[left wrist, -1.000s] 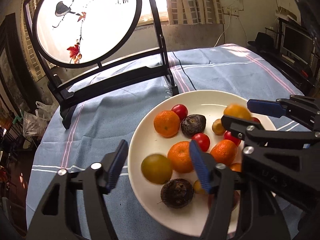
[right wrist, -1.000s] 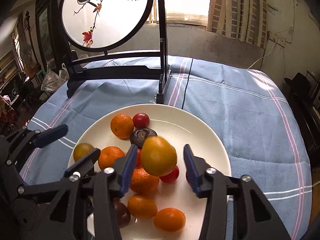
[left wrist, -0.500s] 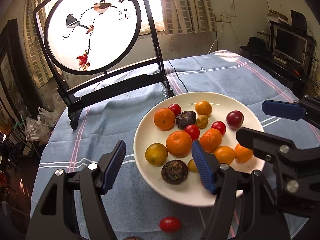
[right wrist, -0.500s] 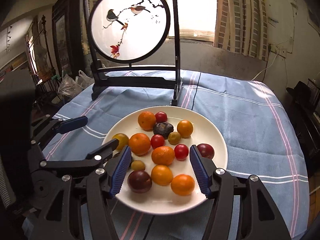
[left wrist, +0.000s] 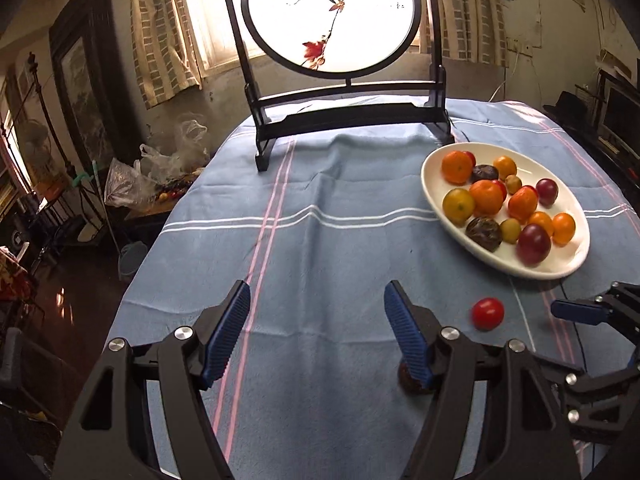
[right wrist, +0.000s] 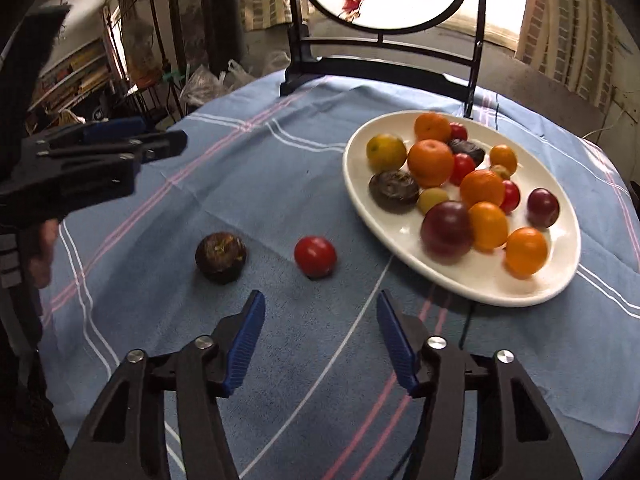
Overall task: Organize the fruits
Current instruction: 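Withdraw both open tools from the plate, then grasp the red tomato with the right tool while the left tool grasps the dark brown fruit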
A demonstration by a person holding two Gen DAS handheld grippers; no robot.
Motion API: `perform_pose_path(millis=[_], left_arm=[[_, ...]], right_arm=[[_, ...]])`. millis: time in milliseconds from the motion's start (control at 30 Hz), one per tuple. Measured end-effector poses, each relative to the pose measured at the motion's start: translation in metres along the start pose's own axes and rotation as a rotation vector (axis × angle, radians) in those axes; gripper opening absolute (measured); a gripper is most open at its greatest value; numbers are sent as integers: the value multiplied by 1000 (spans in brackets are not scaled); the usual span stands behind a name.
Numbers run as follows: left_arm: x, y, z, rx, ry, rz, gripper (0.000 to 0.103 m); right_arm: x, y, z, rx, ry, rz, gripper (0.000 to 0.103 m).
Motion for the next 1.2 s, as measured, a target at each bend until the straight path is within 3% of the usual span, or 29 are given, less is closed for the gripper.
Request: perform_pose_path(millis=[167,267,333,400,733,800,833,867,1033,1200], left_arm=[[6,-26,-1,-22,-30,-83,68],[18,-36,-4,-38,-88,-109,68],[28,-39,-7,-47,-139,-127,68],[39,-44,-9,-53,-161,-157,71],[73,-48,-31,-107,-200,-180,70],[79,-48,-38,-130,-197,-189,56],[80,-49,-43,-158,-192,-186,42],[79,-50,-45,-166,-193,-171,42],[78,-45,-29,-128,-165,-159,41],[91,-17,7,0,-105,-155,41]], right_arm=[[-5,13,-28,-33,-8,4,50],[-4,20,-37,-39,-18,12,49],[-3,22,-43,-57,-11,13,32],[-3,24,-45,-56,-1,28,27],[11,5,-16,-34,2,5,26],[14,1,-11,-31,8,-5,26],[15,-1,-9,-27,9,-11,26],[17,-3,-5,-18,6,-15,26],[20,-12,16,13,2,-10,26],[26,-5,51,102,7,-31,26]])
Point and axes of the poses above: each gripper's, at about its wrist camera, not at the fingertips, and z roughly against the way its jaws point, x to its right, y to its top, the point moved 3 cm from there along -z, roughly the way its jaws point, and after that the axes turned 2 degrees about -x, right-handed, at the moved point
